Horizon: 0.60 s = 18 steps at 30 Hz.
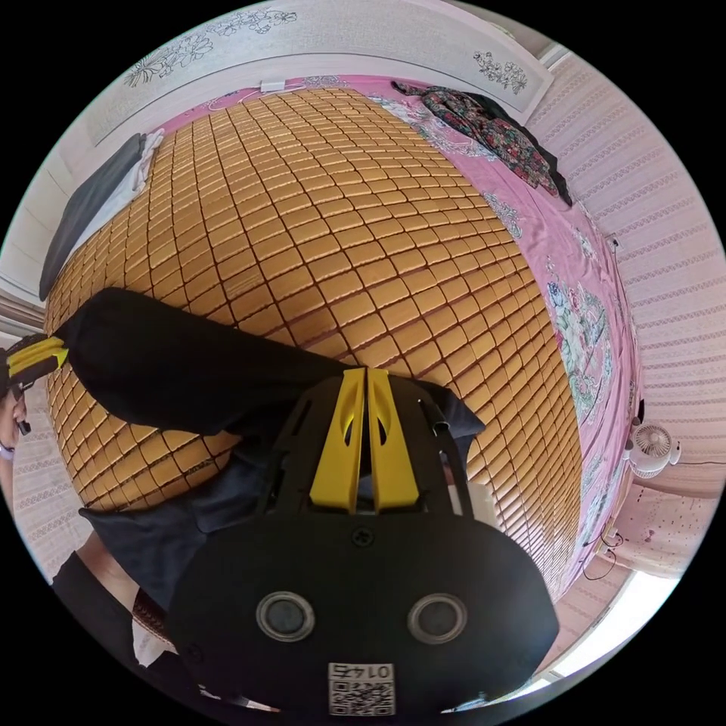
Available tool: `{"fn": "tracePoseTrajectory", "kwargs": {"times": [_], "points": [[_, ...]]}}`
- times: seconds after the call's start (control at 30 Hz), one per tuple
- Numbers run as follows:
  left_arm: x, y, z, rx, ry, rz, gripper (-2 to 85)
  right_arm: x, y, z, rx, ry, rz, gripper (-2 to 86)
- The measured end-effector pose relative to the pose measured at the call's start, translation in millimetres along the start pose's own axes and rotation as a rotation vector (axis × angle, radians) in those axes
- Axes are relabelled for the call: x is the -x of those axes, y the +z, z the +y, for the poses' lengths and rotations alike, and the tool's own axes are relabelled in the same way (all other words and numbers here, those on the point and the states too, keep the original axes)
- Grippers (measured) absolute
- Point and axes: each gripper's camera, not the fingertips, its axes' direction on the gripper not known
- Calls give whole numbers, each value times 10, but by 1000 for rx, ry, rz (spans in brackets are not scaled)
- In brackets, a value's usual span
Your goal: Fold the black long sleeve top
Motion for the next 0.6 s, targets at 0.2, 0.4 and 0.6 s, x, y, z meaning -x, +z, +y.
{"fn": "tracePoseTrajectory", "kwargs": {"times": [0.2,0.4,0.6], "points": [[773,-584,96,-75,-154,185,-9,-124,-366,-38,-63,-37,-71,-9],[1236,-437,-96,-138,-306,72,11,-314,-562,-160,-81,23,-182,-8],[1213,-224,2,-131,-366,76,70,-546,-701,-217,-69,91,-250,22]]}}
